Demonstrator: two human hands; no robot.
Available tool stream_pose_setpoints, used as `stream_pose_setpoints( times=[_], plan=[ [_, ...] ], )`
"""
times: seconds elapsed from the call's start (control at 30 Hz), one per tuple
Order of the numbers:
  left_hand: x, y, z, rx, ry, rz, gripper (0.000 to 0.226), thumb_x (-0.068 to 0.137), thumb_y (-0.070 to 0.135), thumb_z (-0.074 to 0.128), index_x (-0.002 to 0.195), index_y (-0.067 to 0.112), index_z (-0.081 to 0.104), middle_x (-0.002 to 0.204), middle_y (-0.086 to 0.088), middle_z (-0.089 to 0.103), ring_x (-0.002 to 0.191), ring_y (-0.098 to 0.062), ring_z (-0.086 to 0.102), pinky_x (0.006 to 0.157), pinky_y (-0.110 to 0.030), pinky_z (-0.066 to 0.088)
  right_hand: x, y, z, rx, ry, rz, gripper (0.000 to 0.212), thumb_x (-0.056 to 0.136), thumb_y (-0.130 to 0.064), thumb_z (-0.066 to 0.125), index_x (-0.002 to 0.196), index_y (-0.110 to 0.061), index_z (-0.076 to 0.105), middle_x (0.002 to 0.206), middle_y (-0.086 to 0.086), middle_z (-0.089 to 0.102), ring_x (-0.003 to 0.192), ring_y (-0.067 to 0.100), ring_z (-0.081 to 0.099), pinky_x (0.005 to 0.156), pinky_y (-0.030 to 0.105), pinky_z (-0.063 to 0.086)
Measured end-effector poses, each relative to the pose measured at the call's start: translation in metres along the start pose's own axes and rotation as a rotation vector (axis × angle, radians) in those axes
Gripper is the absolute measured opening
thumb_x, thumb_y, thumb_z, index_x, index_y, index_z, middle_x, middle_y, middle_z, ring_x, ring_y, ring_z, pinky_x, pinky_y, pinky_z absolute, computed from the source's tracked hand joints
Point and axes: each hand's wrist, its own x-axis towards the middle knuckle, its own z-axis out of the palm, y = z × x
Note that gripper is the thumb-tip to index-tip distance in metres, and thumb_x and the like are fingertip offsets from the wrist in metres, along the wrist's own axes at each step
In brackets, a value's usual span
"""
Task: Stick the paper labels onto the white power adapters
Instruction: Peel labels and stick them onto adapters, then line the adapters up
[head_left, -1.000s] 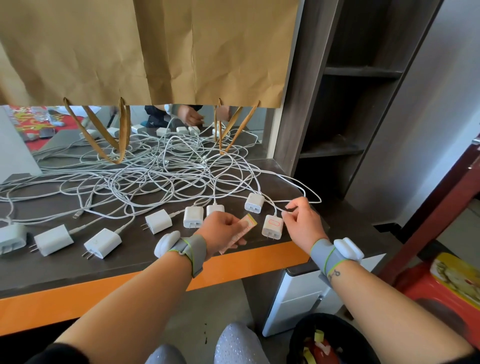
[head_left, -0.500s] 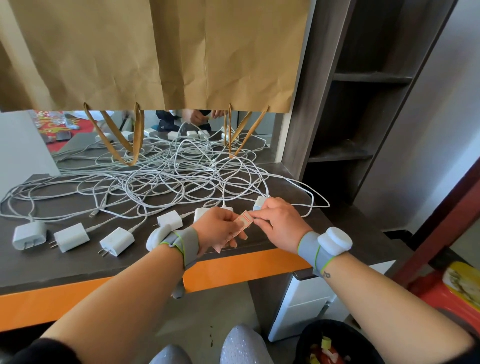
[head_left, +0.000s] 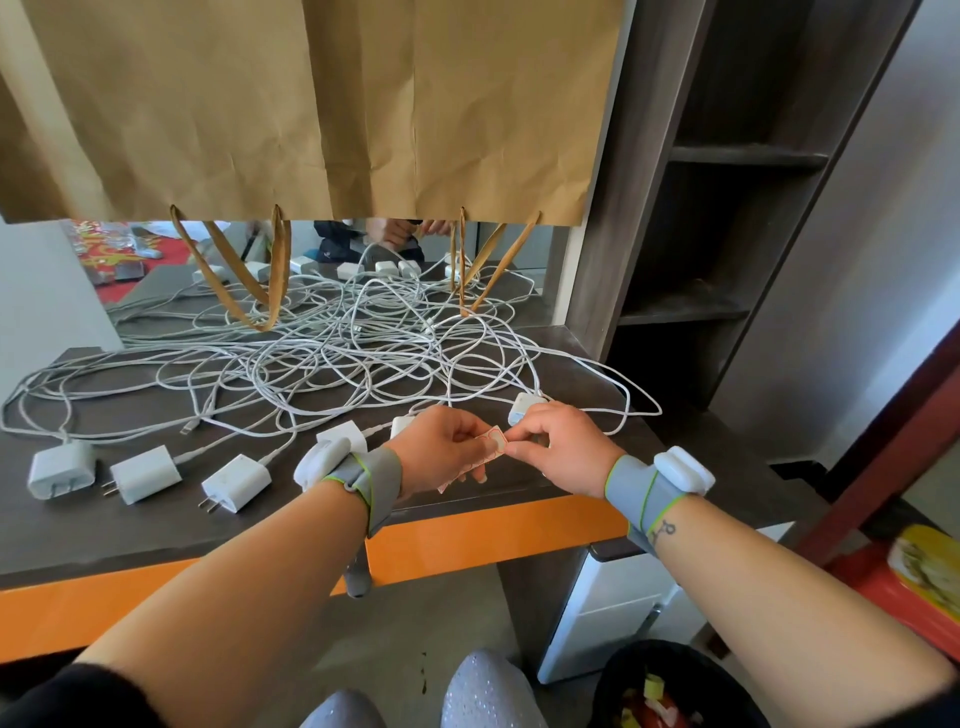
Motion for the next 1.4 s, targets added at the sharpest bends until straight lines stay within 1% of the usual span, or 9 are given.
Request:
stream_pose_setpoints(
  times=[0.23,0.33,0.57,0.7,0.8,0.9,1.03,1.2,1.4],
  plan=[
    [0.005,0.001,-0.001,0.055,-0.005,0.022,0.013,0.090,0.030,0.056,0.080,0.031,0.064,0.043,0.009,0.058,0.039,-0.004,0.046,0.042,-0.014,0.040,0.001,-0.001,-0.005,0.055,-0.002,0.023,0.013,0.083,-0.019,0.064,0.084,-0.010,0.073,0.085,0.008,0.062,0.081,0.018,0.054,0.074,0.024,0.040],
    [0.007,0.001,-0.002,0.054,-0.021,0.026,0.013,0.090,0.029,0.057,0.081,0.033,0.065,0.042,0.010,0.057,0.039,-0.003,0.045,0.042,-0.013,0.040,0.001,0.002,-0.006,0.088,0.003,0.048,0.013,0.084,-0.018,0.063,0.078,-0.012,0.073,0.083,0.002,0.063,0.082,0.018,0.058,0.075,0.024,0.045],
    [0.017,-0.005,-0.002,0.054,-0.032,-0.041,0.013,0.090,0.029,0.057,0.082,0.025,0.066,0.047,0.009,0.058,0.041,-0.003,0.049,0.043,-0.014,0.040,0.009,0.023,-0.008,0.189,0.129,0.143,0.017,0.081,-0.018,0.064,0.065,-0.023,0.067,0.067,-0.014,0.062,0.063,-0.007,0.056,0.059,0.003,0.041],
    [0.029,-0.011,0.001,0.264,-0.019,-0.063,0.017,0.090,0.030,0.055,0.083,0.019,0.065,0.076,0.002,0.066,0.071,-0.014,0.061,0.066,-0.024,0.049,0.029,0.049,-0.017,0.112,0.247,0.254,0.009,0.079,-0.017,0.065,0.073,-0.012,0.070,0.073,-0.005,0.065,0.069,0.007,0.057,0.068,0.020,0.042],
    [0.042,-0.013,0.011,0.266,-0.077,-0.067,0.019,0.092,0.030,0.052,0.094,0.014,0.063,0.127,0.002,0.060,0.114,-0.016,0.056,0.097,-0.028,0.042,0.048,0.064,-0.021,-0.031,0.250,0.307,0.010,0.079,-0.019,0.065,0.075,-0.011,0.069,0.077,0.004,0.068,0.074,0.018,0.058,0.074,0.028,0.046],
    [0.048,-0.014,0.021,0.230,-0.135,-0.055,0.016,0.092,0.028,0.051,0.083,0.019,0.060,0.144,0.003,0.045,0.121,-0.008,0.048,0.099,-0.028,0.038,0.062,0.070,-0.018,-0.100,0.220,0.302,0.013,0.081,-0.019,0.062,0.079,-0.008,0.068,0.085,0.009,0.069,0.078,0.021,0.057,0.078,0.031,0.046],
    [0.056,-0.019,0.027,0.109,-0.131,-0.061,0.022,0.092,0.026,0.054,0.070,0.022,0.056,0.141,-0.010,0.048,0.114,-0.014,0.056,0.085,-0.030,0.043,0.072,0.074,-0.012,-0.194,0.192,0.265,0.014,0.082,-0.023,0.061,0.082,-0.012,0.068,0.088,0.004,0.067,0.083,0.021,0.058,0.067,0.021,0.033],
    [0.061,-0.021,0.027,0.024,-0.159,-0.069,0.017,0.091,0.023,0.056,0.084,0.009,0.064,0.134,0.000,0.055,0.128,-0.004,0.044,0.105,-0.035,0.038,0.076,0.077,-0.009,-0.233,0.211,0.230,0.011,0.082,-0.024,0.061,0.077,-0.016,0.067,0.086,0.001,0.064,0.079,0.018,0.055,0.065,0.020,0.031],
    [0.061,-0.021,0.027,-0.001,-0.148,-0.079,0.017,0.091,0.022,0.056,0.081,0.010,0.064,0.111,-0.001,0.067,0.118,-0.010,0.054,0.097,-0.035,0.042,0.076,0.078,-0.005,-0.289,0.160,0.168,0.013,0.083,-0.021,0.059,0.082,-0.012,0.068,0.092,0.008,0.063,0.087,0.025,0.058,0.068,0.025,0.036]
  ],
)
